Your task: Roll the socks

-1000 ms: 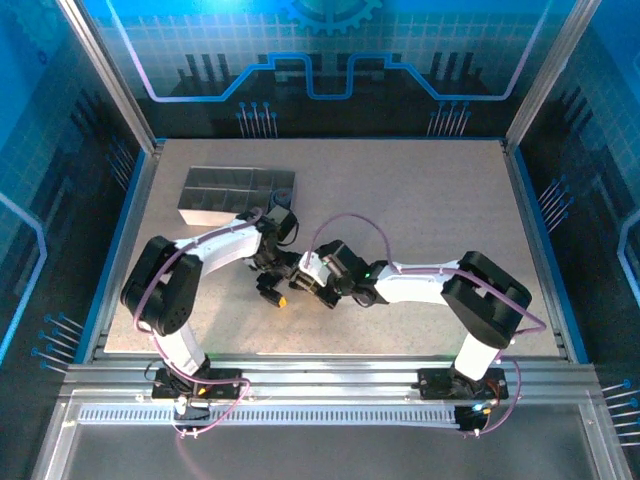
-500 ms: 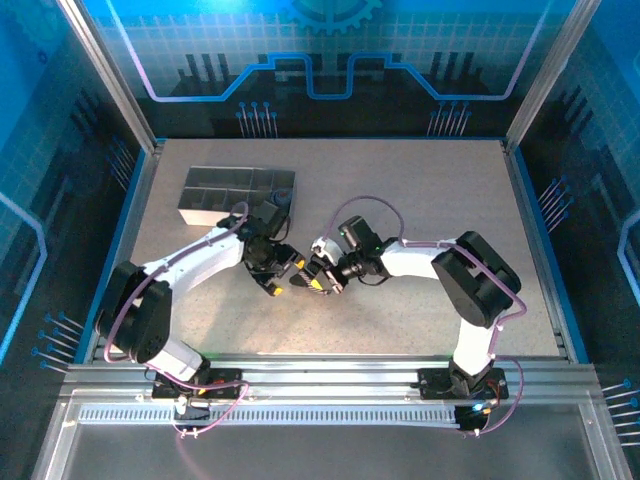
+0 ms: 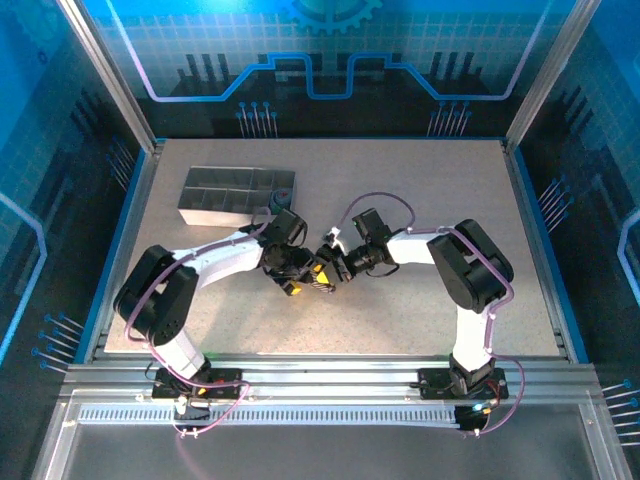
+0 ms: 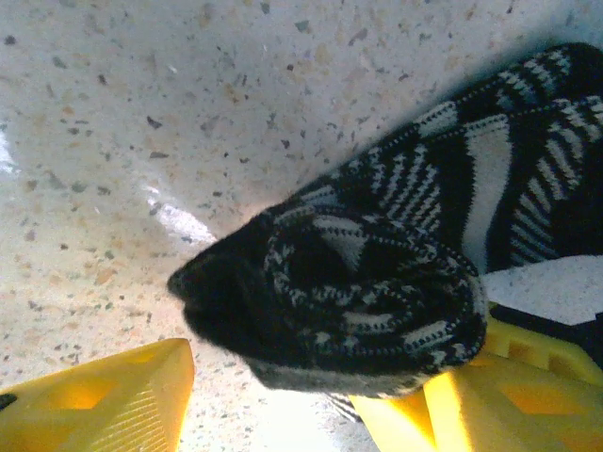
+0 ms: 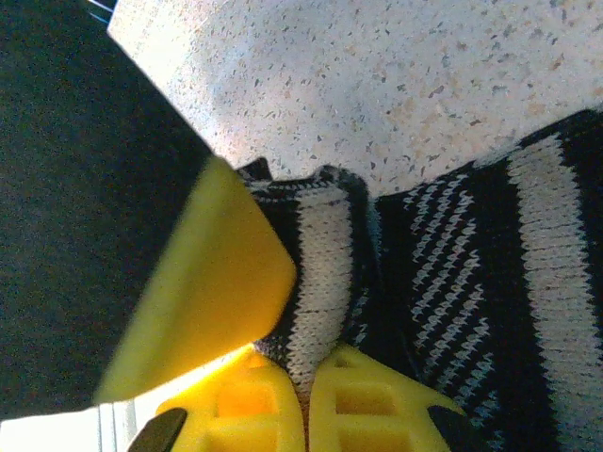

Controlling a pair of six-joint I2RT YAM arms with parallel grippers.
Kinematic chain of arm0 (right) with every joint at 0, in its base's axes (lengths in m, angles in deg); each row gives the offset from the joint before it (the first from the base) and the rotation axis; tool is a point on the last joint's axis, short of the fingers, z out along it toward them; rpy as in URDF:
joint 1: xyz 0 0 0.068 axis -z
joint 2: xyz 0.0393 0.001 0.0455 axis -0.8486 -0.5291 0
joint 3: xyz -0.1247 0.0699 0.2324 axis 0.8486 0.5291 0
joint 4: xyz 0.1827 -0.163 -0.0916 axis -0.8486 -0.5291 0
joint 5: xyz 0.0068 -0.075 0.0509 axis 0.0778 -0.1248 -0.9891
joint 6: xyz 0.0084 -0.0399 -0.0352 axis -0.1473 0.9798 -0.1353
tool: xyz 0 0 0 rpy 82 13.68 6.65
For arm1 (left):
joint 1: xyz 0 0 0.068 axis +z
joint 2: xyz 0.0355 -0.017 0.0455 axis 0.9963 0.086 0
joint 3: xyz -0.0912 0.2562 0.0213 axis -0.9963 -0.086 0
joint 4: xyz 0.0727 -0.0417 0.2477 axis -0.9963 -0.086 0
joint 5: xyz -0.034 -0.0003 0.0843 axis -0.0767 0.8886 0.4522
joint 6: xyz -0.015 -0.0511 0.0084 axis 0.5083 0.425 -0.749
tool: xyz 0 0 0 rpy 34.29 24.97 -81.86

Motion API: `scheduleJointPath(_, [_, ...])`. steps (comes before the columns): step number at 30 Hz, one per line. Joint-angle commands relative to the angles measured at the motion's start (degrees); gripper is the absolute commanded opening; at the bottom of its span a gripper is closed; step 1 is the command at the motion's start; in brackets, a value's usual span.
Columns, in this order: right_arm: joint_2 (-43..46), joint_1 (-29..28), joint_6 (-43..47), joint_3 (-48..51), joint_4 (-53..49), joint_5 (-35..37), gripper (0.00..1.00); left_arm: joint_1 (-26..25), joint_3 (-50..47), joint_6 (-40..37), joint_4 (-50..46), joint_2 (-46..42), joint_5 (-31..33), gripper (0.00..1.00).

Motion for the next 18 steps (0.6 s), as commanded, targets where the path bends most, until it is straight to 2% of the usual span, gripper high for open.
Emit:
scheduleJointPath(1, [-5.7, 1.5, -1.9, 2.5, -13.3, 10.1, 0.00, -0.6, -1.0, 0.1, -0.2, 1.7, 0.7, 0.65])
scheduleJointPath(4, [-6.4, 1.6, -2.3, 1.9, -14.2, 10.9, 0.00, -0.9, -0.8, -0.2, -1.3, 3.7, 1.4, 0.63])
scheduleJointPath(10, [-3.5, 1.0, -0.4, 1.5, -13.1, 13.0, 0.01, -1.4, -0.7, -0.7, -8.7, 10.3, 2.7, 0.41])
scheduleJointPath(13, [1.9, -0.7, 2.4, 2.5, -10.4, 15.1, 0.15, -1.4, -1.4, -0.9, -11.4, 11.1, 3.5, 0.34])
scheduleJointPath(18, [14.4, -4.9, 8.2, 7.5, -3.2, 23.0, 0.35, -1.2, -0.4, -1.8, -14.3, 11.9, 3.7, 0.32])
